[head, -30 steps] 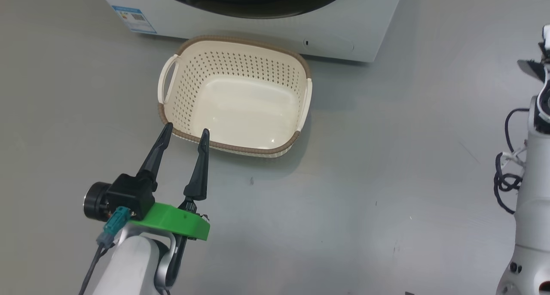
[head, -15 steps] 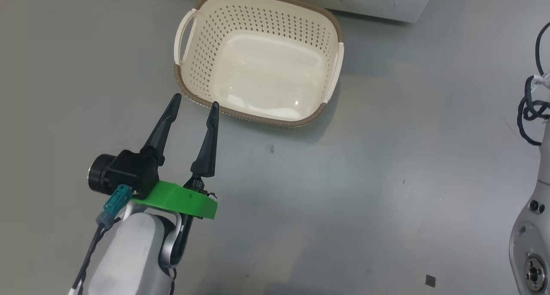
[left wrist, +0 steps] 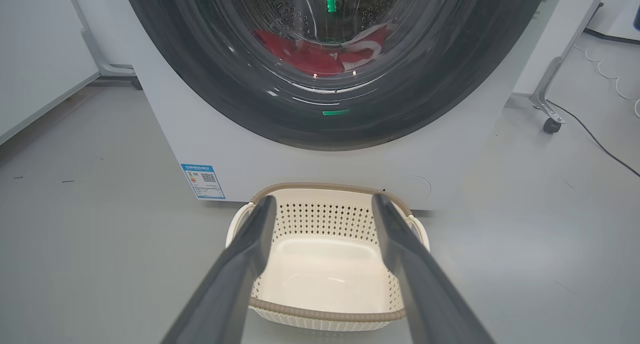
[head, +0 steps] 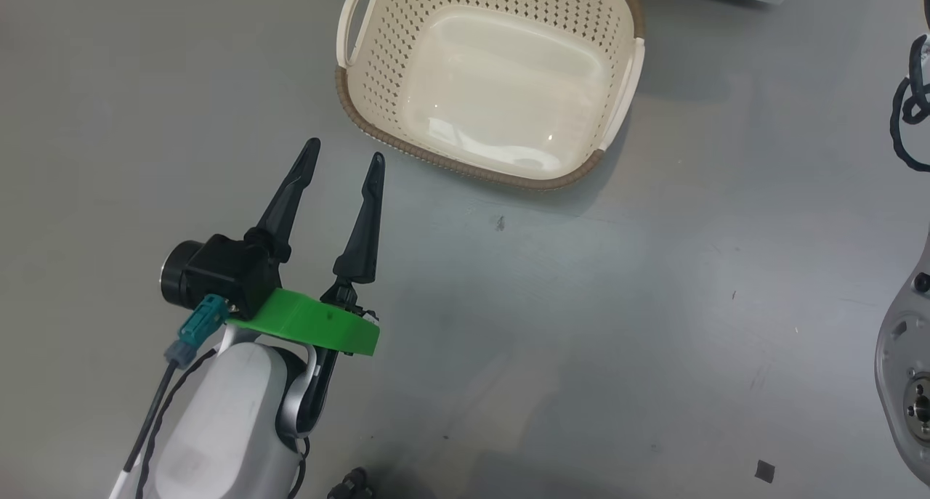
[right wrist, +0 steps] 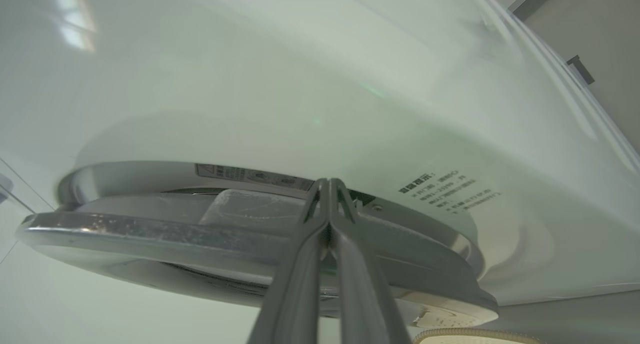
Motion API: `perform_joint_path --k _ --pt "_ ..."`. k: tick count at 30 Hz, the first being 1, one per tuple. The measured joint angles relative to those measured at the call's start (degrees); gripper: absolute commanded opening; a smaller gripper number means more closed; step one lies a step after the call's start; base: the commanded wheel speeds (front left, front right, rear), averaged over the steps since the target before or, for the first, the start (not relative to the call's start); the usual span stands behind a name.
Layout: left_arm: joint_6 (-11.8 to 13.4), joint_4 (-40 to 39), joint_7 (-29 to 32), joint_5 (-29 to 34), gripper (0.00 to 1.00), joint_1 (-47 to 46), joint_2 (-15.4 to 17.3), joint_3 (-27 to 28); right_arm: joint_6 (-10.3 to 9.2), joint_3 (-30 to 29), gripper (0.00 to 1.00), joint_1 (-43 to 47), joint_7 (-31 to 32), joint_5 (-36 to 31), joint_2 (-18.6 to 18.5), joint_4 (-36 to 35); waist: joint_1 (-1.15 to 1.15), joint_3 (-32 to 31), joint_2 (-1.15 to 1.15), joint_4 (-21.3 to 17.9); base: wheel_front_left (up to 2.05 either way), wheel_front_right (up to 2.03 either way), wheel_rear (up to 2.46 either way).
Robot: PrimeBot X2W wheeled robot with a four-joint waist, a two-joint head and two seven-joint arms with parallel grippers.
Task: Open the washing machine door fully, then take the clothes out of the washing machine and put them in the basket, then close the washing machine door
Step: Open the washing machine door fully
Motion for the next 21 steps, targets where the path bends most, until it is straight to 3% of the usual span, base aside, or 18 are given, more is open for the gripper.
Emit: perform_joint_path --k 21 --pt "0.5 0.4 0.0 -0.1 1.00 -0.5 -0.2 -1.0 -0.98 -2.8 0.00 -8.0 4.4 9.4 0.6 8.8 0.00 1.5 0.00 2.3 0.00 0.00 0.00"
